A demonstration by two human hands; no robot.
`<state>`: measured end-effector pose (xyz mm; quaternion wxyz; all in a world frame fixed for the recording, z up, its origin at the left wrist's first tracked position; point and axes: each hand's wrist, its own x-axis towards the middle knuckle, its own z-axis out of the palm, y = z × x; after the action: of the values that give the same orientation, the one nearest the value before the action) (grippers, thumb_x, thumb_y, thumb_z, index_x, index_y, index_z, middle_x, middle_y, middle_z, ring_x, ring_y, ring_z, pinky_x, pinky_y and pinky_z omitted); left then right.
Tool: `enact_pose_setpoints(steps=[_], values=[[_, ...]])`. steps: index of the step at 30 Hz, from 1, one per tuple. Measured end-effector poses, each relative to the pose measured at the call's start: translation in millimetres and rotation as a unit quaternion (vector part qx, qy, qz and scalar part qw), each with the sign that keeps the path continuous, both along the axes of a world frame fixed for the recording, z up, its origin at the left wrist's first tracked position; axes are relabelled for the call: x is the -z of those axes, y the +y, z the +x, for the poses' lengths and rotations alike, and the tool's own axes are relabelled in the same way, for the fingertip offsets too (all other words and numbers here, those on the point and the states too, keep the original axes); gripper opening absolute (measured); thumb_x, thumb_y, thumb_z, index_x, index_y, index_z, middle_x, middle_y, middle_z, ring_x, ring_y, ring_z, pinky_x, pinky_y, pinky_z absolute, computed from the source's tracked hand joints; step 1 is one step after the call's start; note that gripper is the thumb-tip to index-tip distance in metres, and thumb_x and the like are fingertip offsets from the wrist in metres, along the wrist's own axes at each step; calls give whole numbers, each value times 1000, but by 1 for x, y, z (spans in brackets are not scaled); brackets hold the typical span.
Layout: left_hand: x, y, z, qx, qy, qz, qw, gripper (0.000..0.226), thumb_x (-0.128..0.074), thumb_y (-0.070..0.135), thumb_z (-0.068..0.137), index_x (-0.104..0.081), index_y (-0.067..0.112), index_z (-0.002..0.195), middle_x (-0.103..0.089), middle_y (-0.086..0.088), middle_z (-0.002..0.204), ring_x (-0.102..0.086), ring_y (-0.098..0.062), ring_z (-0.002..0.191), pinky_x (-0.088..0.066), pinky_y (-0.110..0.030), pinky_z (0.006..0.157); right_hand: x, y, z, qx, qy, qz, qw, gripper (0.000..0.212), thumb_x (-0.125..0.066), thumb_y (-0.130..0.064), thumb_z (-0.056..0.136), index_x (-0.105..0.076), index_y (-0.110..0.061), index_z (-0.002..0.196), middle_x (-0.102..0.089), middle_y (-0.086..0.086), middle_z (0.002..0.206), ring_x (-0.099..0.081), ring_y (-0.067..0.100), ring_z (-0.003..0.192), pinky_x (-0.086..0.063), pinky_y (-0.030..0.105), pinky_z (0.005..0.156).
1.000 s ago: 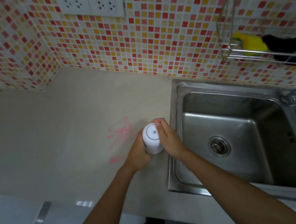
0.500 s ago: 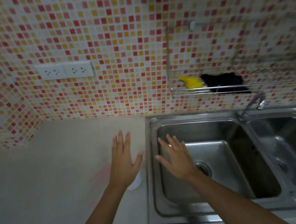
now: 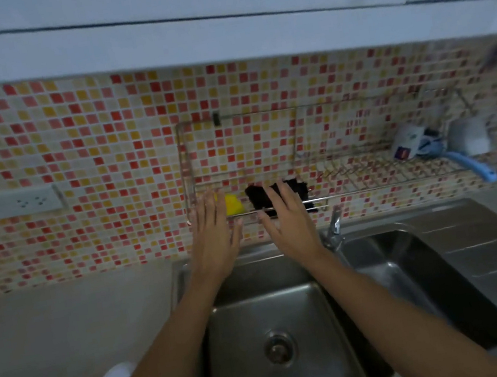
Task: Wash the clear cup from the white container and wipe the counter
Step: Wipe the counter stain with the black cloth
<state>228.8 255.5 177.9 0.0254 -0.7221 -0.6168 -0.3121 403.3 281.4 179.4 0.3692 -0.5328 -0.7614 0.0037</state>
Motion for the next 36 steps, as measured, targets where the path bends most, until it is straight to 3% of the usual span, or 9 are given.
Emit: enact_pose_setpoints(steps=[6, 13, 15, 18, 23, 27, 30, 33, 36], values=[[-2, 48, 10, -26, 62, -23, 997, 80, 4, 65, 90, -3, 15, 152, 5, -3, 160, 6, -22, 147, 4, -42, 119, -21, 65, 16, 6, 17, -137, 990, 57, -39, -52, 97, -26, -29, 148, -16, 8, 159, -22, 29, 143, -36, 48, 108], [12, 58, 10, -60, 117, -23, 991, 77, 8, 61, 92, -8, 12, 150, -5, -5, 159, 0, -21, 147, -6, -47, 120, -24, 114, 3, 41, -130, -382, 914, 116, -45, -94, 51, -22, -35, 149, -25, 9, 156, -27, 38, 138, -33, 54, 107], [13, 58, 11, -57, 120, -21, 991, 75, 7, 60, 92, -5, 13, 150, -4, -4, 158, 3, -20, 147, -5, -46, 120, -25, 118, 1, 54, -150, -398, 903, 118, -53, -91, 51, -22, -33, 149, -26, 10, 155, -27, 40, 136, -33, 57, 105], [14, 58, 11, -55, 118, -19, 991, 68, 2, 58, 94, -1, 17, 148, -3, -2, 159, 6, -18, 146, -3, -45, 120, -27, 126, 6, 59, -176, -373, 909, 85, -60, -62, 78, -26, -27, 148, -16, 16, 156, -19, 44, 138, -28, 56, 109], [12, 57, 12, -66, 125, -28, 990, 67, 1, 58, 93, 4, 21, 148, 6, 3, 156, 16, -13, 143, 11, -37, 117, -24, 127, 14, 64, -210, -269, 938, 52, -63, -18, 83, -44, -19, 132, -46, 17, 128, -45, 36, 117, -34, 46, 106], [7, 54, 11, -39, 87, -45, 994, 68, -7, 57, 95, 0, 19, 151, -1, 1, 160, 14, -12, 143, 10, -38, 118, -18, 130, 20, 36, -32, -183, 982, 29, -51, -13, 90, -53, -13, 119, -59, 16, 110, -60, 30, 88, -54, 38, 76], [6, 27, 4, 8, 22, -29, 999, 66, -23, 51, 98, -5, 16, 152, -4, -1, 161, 4, -13, 147, -2, -40, 121, -27, 121, 22, 5, 105, -115, 988, 21, -48, -11, 90, -54, -12, 110, -65, 15, 100, -63, 25, 74, -51, 30, 58], [23, -27, -24, -6, -56, -1, 998, 65, -38, 43, 99, -12, 15, 151, -8, 1, 159, 0, -10, 146, 2, -25, 119, -44, 84, 12, -36, 243, -32, 969, 22, -46, -12, 84, -55, -20, 102, -65, 11, 99, -63, 26, 84, -54, 38, 70], [59, -82, -73, -70, -69, -11, 995, 67, -35, 48, 97, -14, 14, 151, -11, 1, 159, -1, -9, 146, 1, -25, 118, -46, 26, -15, -73, 267, 26, 961, 30, -47, -2, 79, -58, -9, 106, -60, 6, 103, -55, 17, 93, -44, 28, 81]])
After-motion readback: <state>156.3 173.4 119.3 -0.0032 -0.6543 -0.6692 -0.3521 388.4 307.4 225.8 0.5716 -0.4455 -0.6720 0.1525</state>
